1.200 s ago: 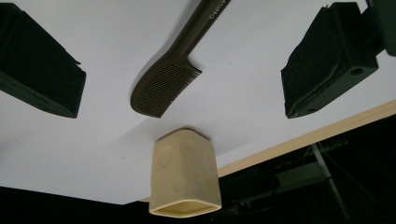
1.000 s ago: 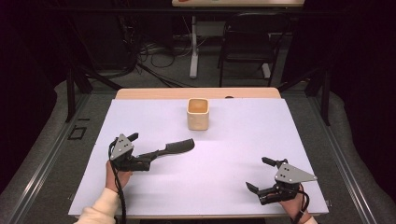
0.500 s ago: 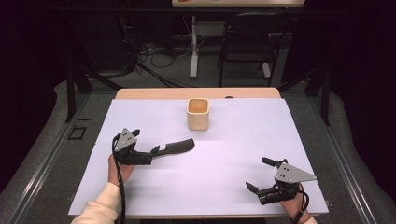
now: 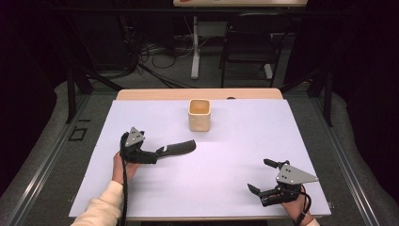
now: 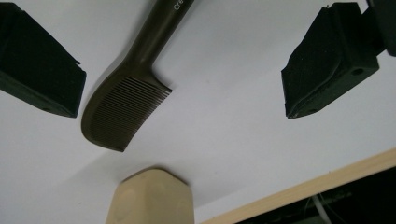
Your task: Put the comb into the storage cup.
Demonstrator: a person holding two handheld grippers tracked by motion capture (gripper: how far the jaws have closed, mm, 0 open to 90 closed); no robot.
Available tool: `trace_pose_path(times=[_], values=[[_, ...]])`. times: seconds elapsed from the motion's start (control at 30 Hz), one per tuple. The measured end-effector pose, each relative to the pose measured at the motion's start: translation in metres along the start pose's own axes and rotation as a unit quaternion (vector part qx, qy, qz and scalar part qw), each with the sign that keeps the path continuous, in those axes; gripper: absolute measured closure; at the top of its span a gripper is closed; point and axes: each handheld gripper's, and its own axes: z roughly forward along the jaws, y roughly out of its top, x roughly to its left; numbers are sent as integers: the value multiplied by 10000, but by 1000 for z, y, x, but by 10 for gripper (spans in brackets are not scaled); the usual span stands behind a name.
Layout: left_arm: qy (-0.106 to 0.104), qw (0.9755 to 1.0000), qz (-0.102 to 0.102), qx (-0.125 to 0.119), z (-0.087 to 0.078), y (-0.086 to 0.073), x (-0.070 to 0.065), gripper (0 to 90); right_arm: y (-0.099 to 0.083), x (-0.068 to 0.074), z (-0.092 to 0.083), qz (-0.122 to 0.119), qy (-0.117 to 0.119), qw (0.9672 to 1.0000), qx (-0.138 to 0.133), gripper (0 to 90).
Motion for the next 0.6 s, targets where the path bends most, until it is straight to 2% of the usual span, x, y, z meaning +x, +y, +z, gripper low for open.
trace_pose_path(times=[0.03, 0.13, 0.37, 0.5, 0.57, 0.6], values=[[27, 9999, -62, 142, 3, 0, 2, 0, 0, 0, 0, 2, 0, 10000, 1, 0], [31, 9998, -125, 179, 6, 1, 4, 0, 0, 0, 0, 1, -4, 10000, 3, 0], [74, 9988, -184, 449, 14, 1, 8, 10, 0, 0, 0, 24, -3, 10000, 10, 0], [28, 9981, -286, 548, 14, -1, 11, 98, 0, 0, 0, -9, -5, 10000, 23, 0], [18, 9979, -286, 575, 13, -2, 11, 180, 0, 0, 0, -19, -11, 10000, 38, 0], [-6, 9977, -302, 615, 13, -3, 12, 187, 0, 0, 0, -13, -6, 10000, 3, 0]])
